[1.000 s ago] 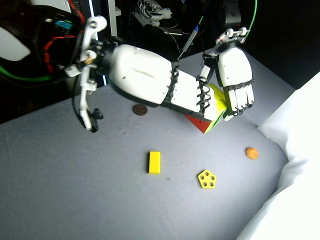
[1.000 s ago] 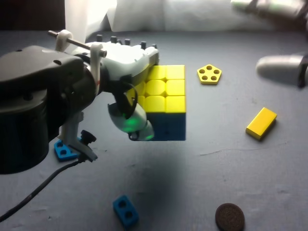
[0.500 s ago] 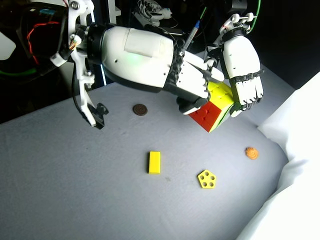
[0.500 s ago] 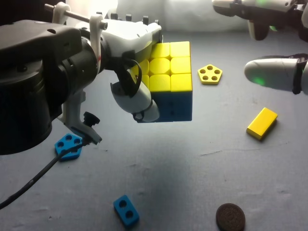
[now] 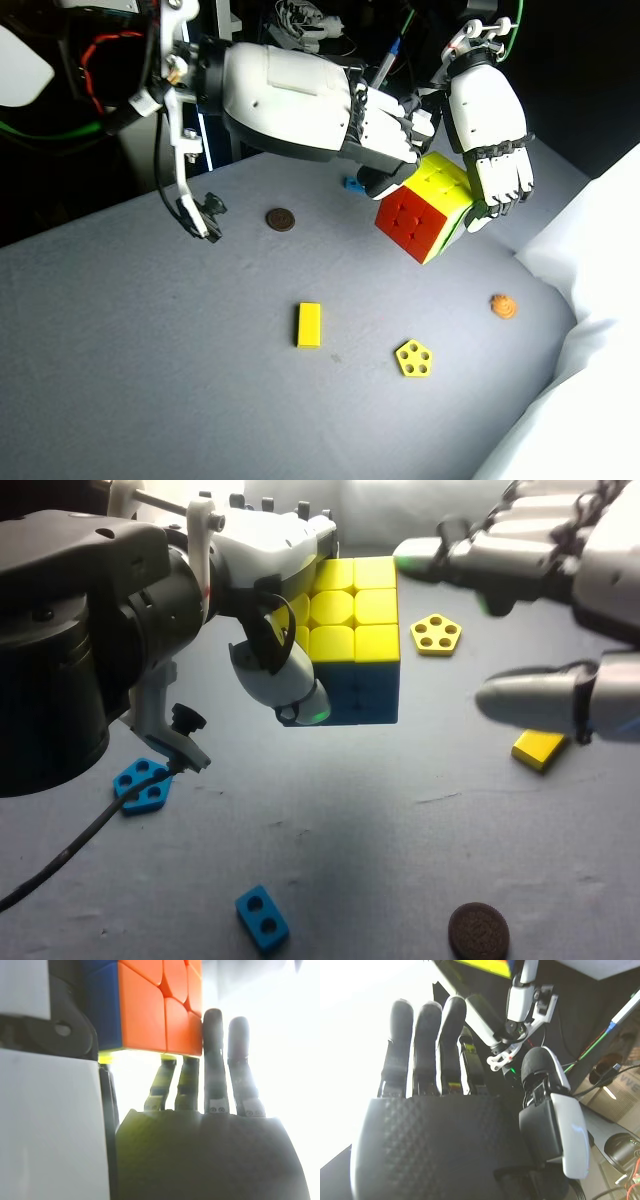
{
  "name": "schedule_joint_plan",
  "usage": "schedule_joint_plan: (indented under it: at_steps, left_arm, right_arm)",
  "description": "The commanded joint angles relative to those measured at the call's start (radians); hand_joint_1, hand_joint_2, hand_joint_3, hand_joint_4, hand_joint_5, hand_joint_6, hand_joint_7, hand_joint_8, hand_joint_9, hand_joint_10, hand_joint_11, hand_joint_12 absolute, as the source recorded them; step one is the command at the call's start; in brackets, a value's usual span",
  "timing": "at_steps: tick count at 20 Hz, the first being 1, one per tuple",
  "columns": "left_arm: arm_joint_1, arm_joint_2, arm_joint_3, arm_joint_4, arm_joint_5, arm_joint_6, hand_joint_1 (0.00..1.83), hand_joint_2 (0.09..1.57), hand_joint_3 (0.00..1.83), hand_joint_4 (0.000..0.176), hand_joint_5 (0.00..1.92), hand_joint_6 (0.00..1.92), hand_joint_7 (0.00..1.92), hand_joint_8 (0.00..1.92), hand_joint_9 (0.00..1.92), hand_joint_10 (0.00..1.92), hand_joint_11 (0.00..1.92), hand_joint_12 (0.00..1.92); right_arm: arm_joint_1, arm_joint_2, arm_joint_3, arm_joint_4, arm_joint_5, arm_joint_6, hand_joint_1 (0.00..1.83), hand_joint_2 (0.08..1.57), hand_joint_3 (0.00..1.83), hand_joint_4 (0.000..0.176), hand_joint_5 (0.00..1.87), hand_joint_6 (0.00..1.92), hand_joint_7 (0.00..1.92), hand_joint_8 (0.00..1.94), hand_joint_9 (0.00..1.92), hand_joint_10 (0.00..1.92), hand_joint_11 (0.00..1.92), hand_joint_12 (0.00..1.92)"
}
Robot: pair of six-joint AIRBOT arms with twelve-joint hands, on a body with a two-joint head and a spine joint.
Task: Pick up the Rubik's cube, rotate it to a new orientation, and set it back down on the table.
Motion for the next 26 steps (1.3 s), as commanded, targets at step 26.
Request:
schedule_joint_plan:
  at_steps: [26]
  left_arm:
    - [-0.030,0.007,0.002,0.078,0.003,-0.001,1.03,1.20,0.01,0.000,0.12,1.47,0.11,1.54,0.11,1.61,0.00,1.71]
  right_arm:
    - [-0.025,-0.096,0.006,0.152,0.006,-0.161,0.00,1.31,0.00,0.000,0.11,0.00,0.30,1.50,0.24,1.92,0.15,1.92]
